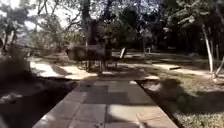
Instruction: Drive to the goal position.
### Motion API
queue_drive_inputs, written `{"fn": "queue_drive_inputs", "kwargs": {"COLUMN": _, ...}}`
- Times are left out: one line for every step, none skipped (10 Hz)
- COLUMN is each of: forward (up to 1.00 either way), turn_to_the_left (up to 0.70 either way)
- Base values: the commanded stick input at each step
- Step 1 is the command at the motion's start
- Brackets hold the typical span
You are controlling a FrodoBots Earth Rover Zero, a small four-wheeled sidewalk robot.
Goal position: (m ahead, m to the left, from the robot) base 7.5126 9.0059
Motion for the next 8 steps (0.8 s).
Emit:
{"fn": "queue_drive_inputs", "kwargs": {"forward": 0.50, "turn_to_the_left": 0.00}}
{"fn": "queue_drive_inputs", "kwargs": {"forward": 0.50, "turn_to_the_left": 0.00}}
{"fn": "queue_drive_inputs", "kwargs": {"forward": 0.50, "turn_to_the_left": 0.00}}
{"fn": "queue_drive_inputs", "kwargs": {"forward": 0.50, "turn_to_the_left": -0.10}}
{"fn": "queue_drive_inputs", "kwargs": {"forward": 0.50, "turn_to_the_left": -0.34}}
{"fn": "queue_drive_inputs", "kwargs": {"forward": 0.50, "turn_to_the_left": -0.50}}
{"fn": "queue_drive_inputs", "kwargs": {"forward": 0.50, "turn_to_the_left": -0.37}}
{"fn": "queue_drive_inputs", "kwargs": {"forward": 0.50, "turn_to_the_left": -0.13}}
